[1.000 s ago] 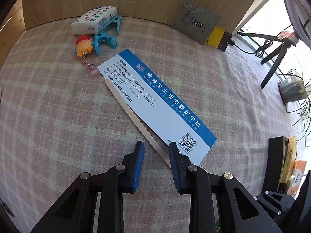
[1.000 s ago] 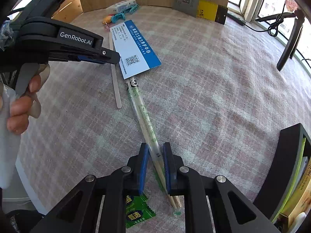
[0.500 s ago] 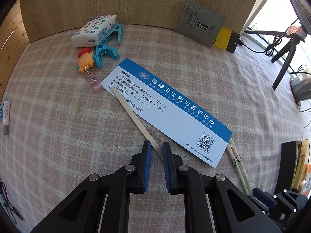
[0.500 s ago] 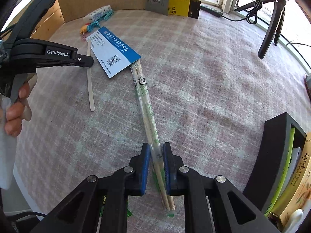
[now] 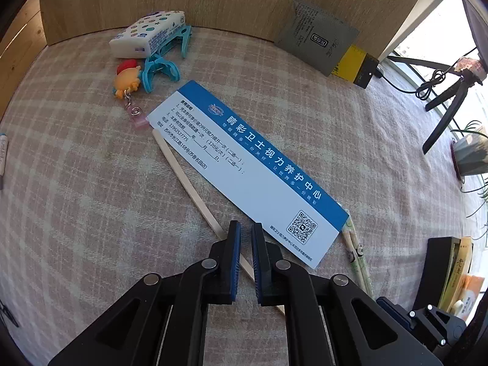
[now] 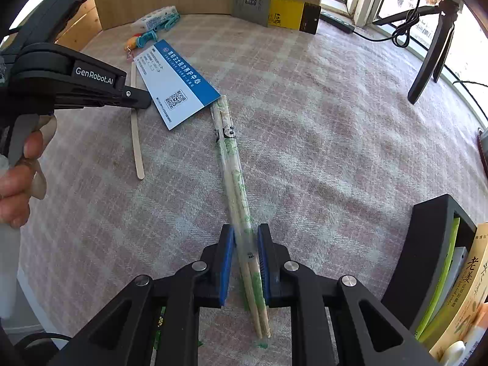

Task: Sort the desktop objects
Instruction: 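Lift the chopsticks with the right tool while the left tool grasps a wooden stick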

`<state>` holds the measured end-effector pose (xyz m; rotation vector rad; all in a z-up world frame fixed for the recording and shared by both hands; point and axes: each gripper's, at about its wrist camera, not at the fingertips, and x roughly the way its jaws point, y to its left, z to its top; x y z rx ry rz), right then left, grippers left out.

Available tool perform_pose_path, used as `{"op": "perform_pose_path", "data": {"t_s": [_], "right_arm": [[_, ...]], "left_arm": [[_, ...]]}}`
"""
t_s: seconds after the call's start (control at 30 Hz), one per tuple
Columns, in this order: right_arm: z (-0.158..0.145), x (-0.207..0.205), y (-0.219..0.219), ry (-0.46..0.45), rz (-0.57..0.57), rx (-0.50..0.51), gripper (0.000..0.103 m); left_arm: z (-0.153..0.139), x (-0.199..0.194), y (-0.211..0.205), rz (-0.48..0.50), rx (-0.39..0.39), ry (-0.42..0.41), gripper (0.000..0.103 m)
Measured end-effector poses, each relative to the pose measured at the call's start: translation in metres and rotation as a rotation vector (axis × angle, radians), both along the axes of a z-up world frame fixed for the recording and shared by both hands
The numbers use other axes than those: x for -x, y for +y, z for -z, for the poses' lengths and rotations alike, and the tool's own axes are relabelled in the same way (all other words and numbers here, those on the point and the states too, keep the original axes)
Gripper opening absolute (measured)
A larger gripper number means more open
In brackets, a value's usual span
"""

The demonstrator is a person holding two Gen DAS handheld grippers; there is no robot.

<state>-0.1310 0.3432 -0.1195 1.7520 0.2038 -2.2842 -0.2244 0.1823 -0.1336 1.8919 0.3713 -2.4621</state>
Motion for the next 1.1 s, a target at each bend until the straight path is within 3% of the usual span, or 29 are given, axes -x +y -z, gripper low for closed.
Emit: {"op": "perform_pose_path", "data": {"t_s": [0.2, 0.27, 0.33, 0.6, 0.7, 0.77, 0.93, 1.1], "right_arm": [[0.005, 0.015, -0.006, -0.007, 0.020, 0.008, 0.015], [0.005, 0.015, -0.005, -0.010, 0.022, 0.016, 0.015], [0.005, 0.015, -0.005, -0.010, 0.023, 0.020, 0.015], [0.005, 0.020, -0.009, -0.007, 0.006, 0.025, 0.015], [0.004, 0.023, -0.009, 0.000, 0.008, 0.026, 0.015], [0.002, 0.019, -0.007, 0.011, 0.006, 0.026, 0.015], [0.006, 0.021, -0.007, 0.017, 0.006, 0.033, 0.012], [0.008, 0.013, 0.008, -0.028, 0.045, 0.118, 0.004]], "left_arm": [[0.003, -0.001, -0.003, -0.044, -0.003, -0.037, 0.010], [0.001, -0.002, -0.004, -0.054, 0.006, -0.038, 0.035], [-0.006, -0.006, -0.005, -0.065, 0.031, -0.002, 0.046], [0.005, -0.007, -0.008, -0.075, 0.112, -0.029, 0.048], [0.009, -0.007, -0.006, -0.052, 0.135, -0.016, 0.046], [0.009, -0.006, -0.007, -0.054, 0.153, -0.002, 0.030], [0.009, -0.010, -0.019, -0.047, 0.118, 0.006, 0.006], [0.009, -0.029, -0.031, -0.043, 0.059, 0.009, 0.006]]}}
